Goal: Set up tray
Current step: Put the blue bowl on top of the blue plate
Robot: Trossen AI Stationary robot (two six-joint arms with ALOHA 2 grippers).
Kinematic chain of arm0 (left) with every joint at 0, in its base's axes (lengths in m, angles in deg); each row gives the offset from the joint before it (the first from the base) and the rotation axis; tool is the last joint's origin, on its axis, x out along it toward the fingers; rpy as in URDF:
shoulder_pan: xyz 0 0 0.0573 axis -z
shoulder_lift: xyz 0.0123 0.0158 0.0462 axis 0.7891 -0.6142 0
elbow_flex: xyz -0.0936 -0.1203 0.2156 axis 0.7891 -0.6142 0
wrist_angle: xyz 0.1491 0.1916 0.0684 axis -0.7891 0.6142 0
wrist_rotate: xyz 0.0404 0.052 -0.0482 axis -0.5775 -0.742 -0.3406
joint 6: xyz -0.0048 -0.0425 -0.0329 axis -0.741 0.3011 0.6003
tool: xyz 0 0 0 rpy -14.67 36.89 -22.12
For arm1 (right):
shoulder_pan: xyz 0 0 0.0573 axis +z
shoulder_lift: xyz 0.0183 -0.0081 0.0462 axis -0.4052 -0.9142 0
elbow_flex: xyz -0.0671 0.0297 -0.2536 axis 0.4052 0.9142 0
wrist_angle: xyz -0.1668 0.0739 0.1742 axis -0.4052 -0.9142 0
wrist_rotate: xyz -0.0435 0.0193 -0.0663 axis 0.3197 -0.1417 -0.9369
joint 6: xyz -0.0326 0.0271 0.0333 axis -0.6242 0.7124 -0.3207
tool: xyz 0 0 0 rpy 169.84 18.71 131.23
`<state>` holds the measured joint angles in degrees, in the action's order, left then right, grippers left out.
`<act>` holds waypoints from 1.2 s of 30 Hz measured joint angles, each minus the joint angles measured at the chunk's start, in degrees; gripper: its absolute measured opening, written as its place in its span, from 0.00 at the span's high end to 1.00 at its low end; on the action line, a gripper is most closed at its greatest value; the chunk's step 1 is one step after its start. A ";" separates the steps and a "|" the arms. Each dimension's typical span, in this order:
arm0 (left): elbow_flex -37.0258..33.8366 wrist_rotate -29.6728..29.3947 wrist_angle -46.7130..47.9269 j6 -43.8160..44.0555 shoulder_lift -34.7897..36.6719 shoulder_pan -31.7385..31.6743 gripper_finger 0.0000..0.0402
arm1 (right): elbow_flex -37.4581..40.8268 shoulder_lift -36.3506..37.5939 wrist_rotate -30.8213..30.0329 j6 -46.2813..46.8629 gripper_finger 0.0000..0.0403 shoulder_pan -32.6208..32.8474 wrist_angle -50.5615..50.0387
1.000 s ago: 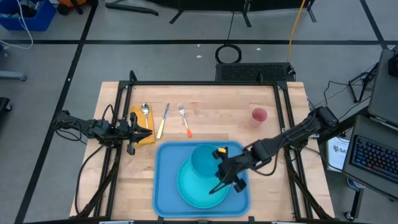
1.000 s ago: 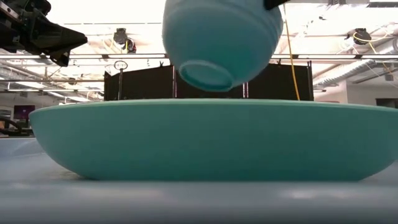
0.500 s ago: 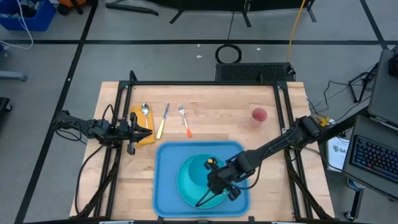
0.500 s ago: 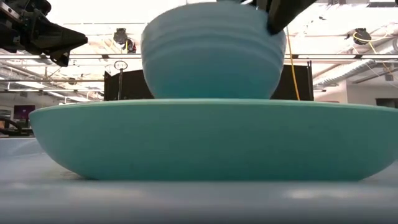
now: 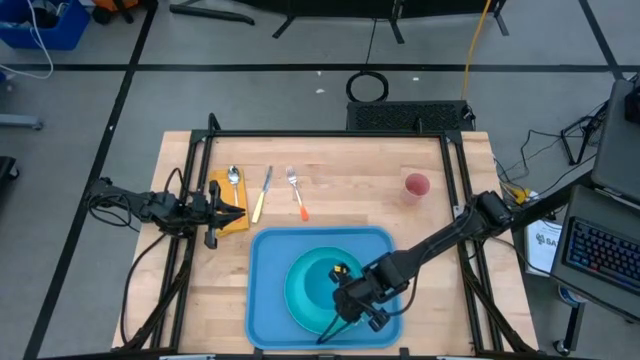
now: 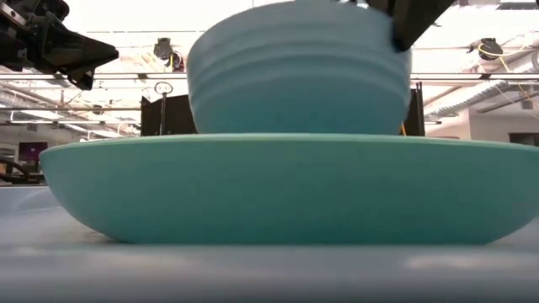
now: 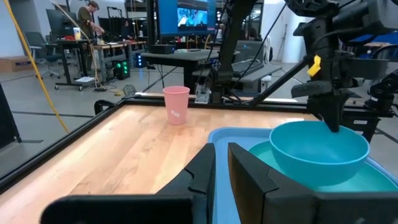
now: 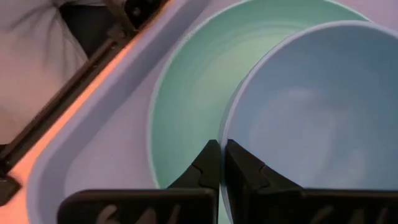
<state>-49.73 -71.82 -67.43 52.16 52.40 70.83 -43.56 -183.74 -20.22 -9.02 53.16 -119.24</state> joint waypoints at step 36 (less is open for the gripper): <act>0.00 -0.04 -0.09 0.15 -0.66 0.00 0.88 | 0.04 -2.56 4.32 -0.91 0.97 -0.35 3.46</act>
<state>-49.73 -71.86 -67.51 52.32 51.74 70.83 -43.52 -186.30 -15.90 -9.93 52.81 -115.78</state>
